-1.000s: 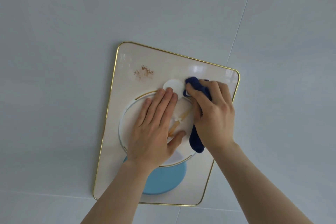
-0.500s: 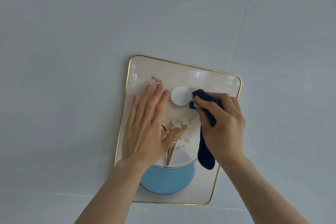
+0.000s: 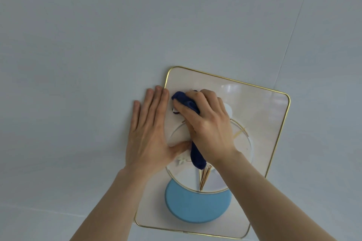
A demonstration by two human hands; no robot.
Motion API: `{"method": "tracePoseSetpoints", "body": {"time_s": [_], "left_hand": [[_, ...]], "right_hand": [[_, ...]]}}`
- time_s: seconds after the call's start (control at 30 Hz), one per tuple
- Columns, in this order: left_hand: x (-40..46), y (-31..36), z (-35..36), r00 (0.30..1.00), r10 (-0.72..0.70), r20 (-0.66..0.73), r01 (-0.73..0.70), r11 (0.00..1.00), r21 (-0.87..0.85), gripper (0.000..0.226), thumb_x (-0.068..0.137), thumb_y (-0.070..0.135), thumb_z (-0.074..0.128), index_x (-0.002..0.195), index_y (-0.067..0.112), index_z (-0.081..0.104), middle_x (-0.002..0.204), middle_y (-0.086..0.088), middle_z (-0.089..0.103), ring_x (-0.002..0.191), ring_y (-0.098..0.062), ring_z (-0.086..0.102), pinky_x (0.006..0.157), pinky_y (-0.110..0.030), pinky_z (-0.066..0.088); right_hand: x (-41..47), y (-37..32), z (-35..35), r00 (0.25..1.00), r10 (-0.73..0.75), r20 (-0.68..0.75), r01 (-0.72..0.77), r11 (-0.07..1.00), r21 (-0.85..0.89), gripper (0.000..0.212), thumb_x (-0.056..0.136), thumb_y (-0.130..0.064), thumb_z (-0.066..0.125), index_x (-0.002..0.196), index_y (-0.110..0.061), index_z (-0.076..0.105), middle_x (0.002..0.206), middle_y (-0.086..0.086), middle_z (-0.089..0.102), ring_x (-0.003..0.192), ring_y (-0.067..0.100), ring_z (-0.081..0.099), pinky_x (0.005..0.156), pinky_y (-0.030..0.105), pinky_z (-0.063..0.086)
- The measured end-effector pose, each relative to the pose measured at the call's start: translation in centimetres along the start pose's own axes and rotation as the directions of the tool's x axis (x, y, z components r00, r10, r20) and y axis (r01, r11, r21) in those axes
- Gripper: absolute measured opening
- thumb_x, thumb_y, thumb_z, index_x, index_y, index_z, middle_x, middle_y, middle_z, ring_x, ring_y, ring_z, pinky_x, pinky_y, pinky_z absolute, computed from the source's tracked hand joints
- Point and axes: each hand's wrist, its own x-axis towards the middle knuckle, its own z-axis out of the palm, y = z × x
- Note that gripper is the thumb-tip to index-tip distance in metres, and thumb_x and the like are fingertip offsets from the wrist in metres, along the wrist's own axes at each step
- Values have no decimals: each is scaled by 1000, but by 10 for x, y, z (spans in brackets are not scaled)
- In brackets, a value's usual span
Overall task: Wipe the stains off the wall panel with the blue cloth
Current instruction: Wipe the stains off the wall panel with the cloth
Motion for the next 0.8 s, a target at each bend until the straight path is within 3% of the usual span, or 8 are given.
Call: {"method": "tracePoseSetpoints", "body": {"time_s": [0.1, 0.27, 0.43, 0.57, 0.67, 0.8], "left_hand": [[0, -2, 1, 1000, -2, -9, 2, 999, -35, 133, 70, 82, 69, 170, 16, 10, 178, 2, 9, 166, -14, 1, 135, -41, 0], [1, -5, 0, 999, 19, 30, -18, 999, -41, 140, 67, 87, 68, 170, 20, 1, 178, 5, 2, 166, -15, -3, 135, -41, -3], [1, -4, -2, 999, 13, 32, -11, 999, -50, 137, 69, 88, 66, 170, 18, 5, 178, 3, 5, 166, -17, -1, 135, -42, -2], [2, -3, -1, 1000, 18, 0, -18, 998, -64, 135, 71, 90, 62, 170, 18, 6, 177, 5, 2, 166, -17, 0, 135, -40, -5], [1, -2, -1, 1000, 7, -7, -7, 997, -71, 137, 69, 93, 60, 170, 18, 6, 177, 7, 2, 166, -16, 1, 135, -39, -4], [1, -1, 1, 1000, -5, -23, 3, 997, -79, 137, 68, 92, 62, 170, 17, 11, 178, 2, 11, 166, -15, 3, 135, -41, 0]], "right_hand": [[-6, 2, 7, 989, 106, -103, -105, 994, 13, 33, 89, -3, 67, 119, -15, 76, 119, 10, 70, 107, 37, 60, 85, 45, 52], [-23, 15, 5, 905, 377, -199, -370, 926, 72, 54, 77, 17, 76, 120, -16, 77, 114, 9, 66, 104, 32, 53, 82, 39, 51], [-24, 24, -7, 940, 312, -139, -313, 950, 19, 33, 90, 2, 76, 118, -15, 78, 112, 9, 67, 102, 31, 54, 82, 27, 42], [1, 25, -8, 891, 398, -219, -385, 917, 105, 23, 95, -4, 72, 116, -12, 78, 107, 13, 66, 97, 35, 55, 82, 23, 36], [23, 9, 3, 872, 415, -259, -388, 909, 149, 25, 94, 0, 71, 115, -12, 78, 108, 14, 66, 97, 35, 55, 82, 25, 39], [26, -5, 13, 926, 295, -234, -268, 953, 142, 39, 84, 13, 72, 113, -11, 79, 115, 10, 70, 104, 33, 57, 86, 34, 49]]}}
